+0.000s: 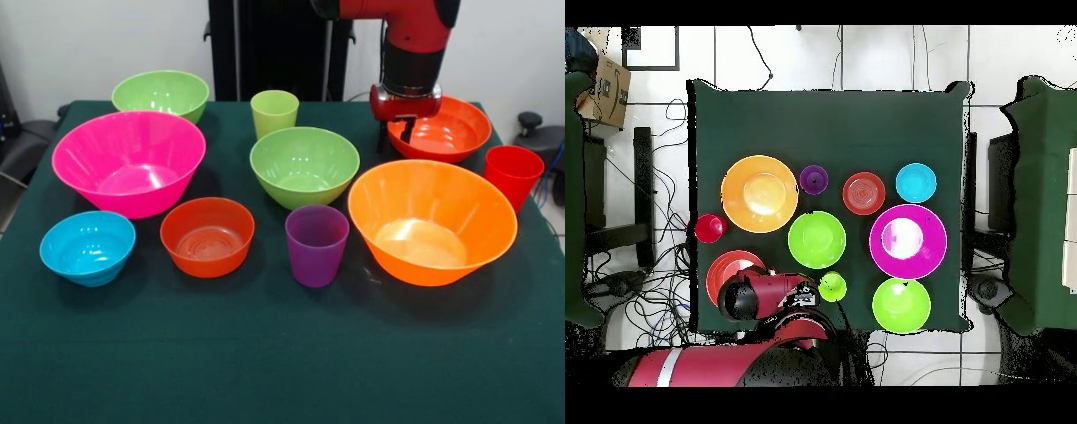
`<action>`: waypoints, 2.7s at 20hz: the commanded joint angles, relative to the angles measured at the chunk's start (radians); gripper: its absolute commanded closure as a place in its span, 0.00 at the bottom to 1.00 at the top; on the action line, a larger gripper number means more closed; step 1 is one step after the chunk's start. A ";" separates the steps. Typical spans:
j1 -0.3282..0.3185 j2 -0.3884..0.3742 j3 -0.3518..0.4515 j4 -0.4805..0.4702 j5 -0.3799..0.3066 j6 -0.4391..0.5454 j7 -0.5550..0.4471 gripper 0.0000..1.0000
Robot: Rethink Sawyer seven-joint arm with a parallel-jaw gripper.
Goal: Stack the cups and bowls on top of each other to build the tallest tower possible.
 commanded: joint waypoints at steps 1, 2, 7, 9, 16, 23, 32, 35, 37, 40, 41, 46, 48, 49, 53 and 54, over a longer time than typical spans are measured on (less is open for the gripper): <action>0.011 0.109 0.039 -0.114 0.026 -0.043 0.158 1.00; 0.012 0.109 0.038 -0.114 0.026 -0.043 0.158 1.00; 0.005 0.085 0.052 -0.097 0.025 -0.068 0.173 1.00; -0.004 0.035 0.062 -0.066 0.029 -0.021 0.173 1.00; -0.085 -0.243 0.117 0.069 0.034 0.196 0.138 1.00; -0.208 -0.343 0.206 0.104 0.029 0.320 0.081 1.00; -0.310 -0.357 0.259 0.076 0.000 0.399 0.024 1.00; -0.342 -0.343 0.277 0.060 -0.015 0.411 0.005 1.00; -0.362 -0.343 0.288 0.057 -0.022 0.418 -0.004 1.00; -0.384 -0.357 0.305 0.060 -0.024 0.434 -0.011 1.00; -0.396 -0.365 0.315 0.061 -0.021 0.448 -0.017 1.00; -0.428 -0.400 0.328 0.049 -0.033 0.508 -0.039 1.00; -0.449 -0.402 0.334 0.044 -0.044 0.517 -0.054 1.00; -0.461 -0.405 0.340 0.044 -0.048 0.522 -0.061 1.00; -0.497 -0.421 0.346 0.030 -0.071 0.555 -0.090 1.00; -0.502 -0.418 0.347 0.024 -0.078 0.558 -0.093 1.00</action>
